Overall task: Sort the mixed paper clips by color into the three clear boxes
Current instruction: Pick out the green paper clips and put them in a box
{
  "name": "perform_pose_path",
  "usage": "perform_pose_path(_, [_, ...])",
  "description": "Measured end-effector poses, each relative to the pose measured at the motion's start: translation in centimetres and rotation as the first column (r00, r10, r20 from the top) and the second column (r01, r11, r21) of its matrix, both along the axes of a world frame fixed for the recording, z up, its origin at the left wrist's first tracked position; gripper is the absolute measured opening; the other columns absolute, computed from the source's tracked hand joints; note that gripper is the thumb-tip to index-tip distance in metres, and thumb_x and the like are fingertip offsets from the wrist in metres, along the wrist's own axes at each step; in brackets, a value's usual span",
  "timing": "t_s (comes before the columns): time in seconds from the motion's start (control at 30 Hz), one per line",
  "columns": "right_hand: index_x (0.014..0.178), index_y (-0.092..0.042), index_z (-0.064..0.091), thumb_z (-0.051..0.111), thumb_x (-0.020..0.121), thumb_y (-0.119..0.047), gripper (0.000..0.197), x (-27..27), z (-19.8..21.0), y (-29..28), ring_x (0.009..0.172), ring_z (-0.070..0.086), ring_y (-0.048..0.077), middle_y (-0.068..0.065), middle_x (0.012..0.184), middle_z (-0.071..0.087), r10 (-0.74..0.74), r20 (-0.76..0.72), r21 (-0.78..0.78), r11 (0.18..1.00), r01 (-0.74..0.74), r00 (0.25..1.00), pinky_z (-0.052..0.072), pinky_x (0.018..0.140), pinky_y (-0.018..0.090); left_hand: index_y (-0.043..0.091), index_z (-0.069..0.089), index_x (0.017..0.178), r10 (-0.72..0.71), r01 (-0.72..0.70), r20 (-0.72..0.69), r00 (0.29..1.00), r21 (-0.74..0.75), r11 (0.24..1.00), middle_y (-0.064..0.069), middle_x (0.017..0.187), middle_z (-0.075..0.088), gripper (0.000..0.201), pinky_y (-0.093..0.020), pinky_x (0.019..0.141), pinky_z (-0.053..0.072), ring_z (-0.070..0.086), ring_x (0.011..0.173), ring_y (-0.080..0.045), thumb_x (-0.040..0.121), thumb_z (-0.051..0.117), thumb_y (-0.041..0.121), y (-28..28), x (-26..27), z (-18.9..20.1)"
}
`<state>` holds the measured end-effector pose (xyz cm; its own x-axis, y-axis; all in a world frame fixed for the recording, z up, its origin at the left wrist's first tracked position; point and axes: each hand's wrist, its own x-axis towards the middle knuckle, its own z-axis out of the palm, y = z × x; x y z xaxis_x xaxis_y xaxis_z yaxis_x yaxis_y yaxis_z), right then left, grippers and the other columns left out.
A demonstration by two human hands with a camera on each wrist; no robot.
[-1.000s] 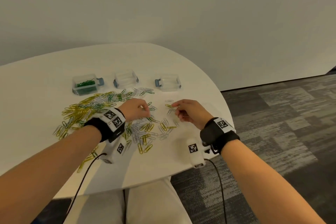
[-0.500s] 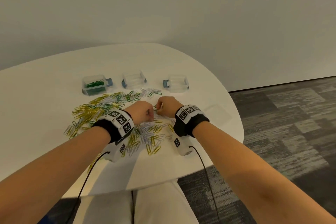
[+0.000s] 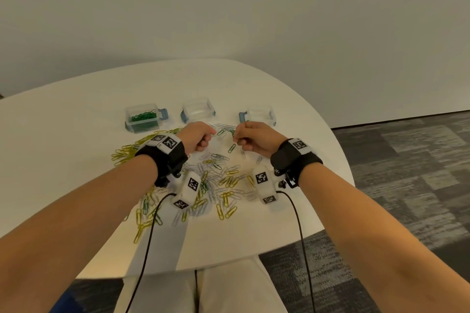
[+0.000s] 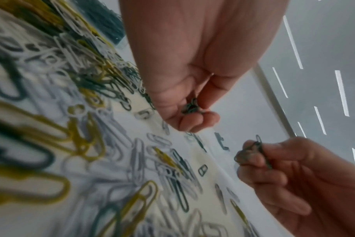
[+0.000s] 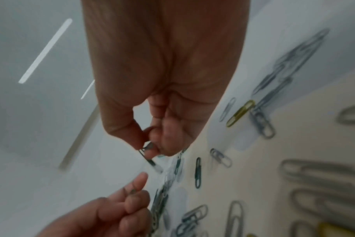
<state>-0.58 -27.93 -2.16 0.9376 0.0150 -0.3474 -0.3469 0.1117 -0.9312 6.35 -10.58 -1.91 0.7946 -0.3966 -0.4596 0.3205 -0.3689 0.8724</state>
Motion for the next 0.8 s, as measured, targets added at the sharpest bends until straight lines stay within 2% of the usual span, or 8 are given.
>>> perform_pose_path(0.07, [0.096,-0.006,0.057,0.045,0.093,0.005,0.016,0.1,-0.1,-0.2,0.056,0.043,0.012,0.010,0.074,0.053,-0.033,-0.042,0.181,0.983,0.040,0.999,0.037,0.045,0.018,0.010,0.059,0.094,-0.309,0.191,0.281,0.909,0.379,0.905,-0.001,0.072,0.052,0.009,-0.022,0.052,0.035,0.051,0.062,-0.016,0.091,0.054,0.016,0.0,0.4,0.0])
perform_pose_path(0.17, [0.099,-0.002,0.060,0.038,0.093,0.003,0.023,0.1,-0.6,-0.2,0.057,0.040,0.011,0.007,0.072,0.049,-0.028,-0.090,0.228,0.972,0.048,0.996,0.035,0.048,0.018,0.012,0.067,0.101,-0.673,0.278,0.347,0.653,0.717,0.639,0.002,0.090,0.055,0.018,-0.023,0.071,0.037,0.058,0.095,-0.020,0.086,0.063,0.022,0.0,0.1,-0.2])
perform_pose_path(0.23, [0.093,-0.002,0.061,0.038,0.093,0.001,0.023,0.1,-0.9,-0.1,0.056,0.039,0.011,0.007,0.073,0.047,-0.029,-0.099,0.151,0.988,0.043,0.995,0.034,0.046,0.018,0.013,0.067,0.102,-0.718,0.274,0.352,0.600,0.753,0.598,0.001,0.090,0.053,0.021,-0.022,0.071,0.036,0.057,0.096,-0.019,0.085,0.066,0.024,-0.2,-0.1,-0.6])
perform_pose_path(0.4, [0.093,-0.002,0.062,0.037,0.096,-0.003,0.024,0.3,-0.9,0.3,0.053,0.040,0.010,0.004,0.070,0.049,-0.020,-0.116,0.071,0.997,0.028,0.993,0.032,0.045,0.019,0.010,0.070,0.100,-0.750,0.305,0.338,0.569,0.760,0.574,-0.003,0.099,0.065,0.019,-0.023,0.069,0.038,0.061,0.095,-0.020,0.086,0.064,0.020,-0.4,-0.2,-0.8])
perform_pose_path(0.5, [0.093,-0.002,0.061,0.036,0.098,-0.004,0.025,0.0,-0.6,0.5,0.051,0.041,0.009,0.005,0.071,0.049,-0.009,-0.114,0.012,1.000,0.011,0.993,0.032,0.045,0.019,0.006,0.071,0.091,-0.777,0.337,0.296,0.556,0.774,0.536,-0.003,0.090,0.066,0.018,-0.024,0.067,0.039,0.060,0.083,-0.021,0.087,0.059,0.019,-0.2,-0.1,-1.0])
perform_pose_path(0.57, [0.095,-0.002,0.061,0.036,0.099,-0.004,0.025,0.0,-0.6,0.4,0.053,0.042,0.009,0.005,0.072,0.050,0.000,-0.105,-0.002,1.000,-0.001,0.994,0.033,0.047,0.019,0.009,0.064,0.078,-0.781,0.353,0.290,0.554,0.767,0.536,-0.004,0.078,0.060,0.016,-0.025,0.063,0.037,0.054,0.072,-0.020,0.088,0.055,0.018,0.0,0.1,-1.2])
perform_pose_path(0.7, [0.099,-0.004,0.061,0.038,0.102,-0.007,0.024,-0.3,-0.1,0.2,0.058,0.048,0.010,0.007,0.077,0.055,0.035,-0.050,-0.005,0.999,-0.035,0.998,0.039,0.049,0.018,0.013,0.051,0.084,-0.712,0.362,0.372,0.595,0.668,0.651,-0.002,0.083,0.056,0.007,-0.024,0.061,0.035,0.049,0.072,-0.016,0.090,0.054,0.016,0.8,0.0,-0.5])
perform_pose_path(0.8, [0.099,-0.006,0.063,0.040,0.102,-0.009,0.023,-0.6,0.8,0.5,0.059,0.055,0.009,0.007,0.080,0.060,0.074,-0.020,0.011,0.997,-0.074,0.997,0.045,0.050,0.017,0.014,0.049,0.087,-0.421,0.336,0.340,0.841,0.283,0.898,-0.005,0.081,0.059,0.007,-0.021,0.052,0.032,0.043,0.059,-0.011,0.091,0.050,0.008,1.2,-0.7,0.3])
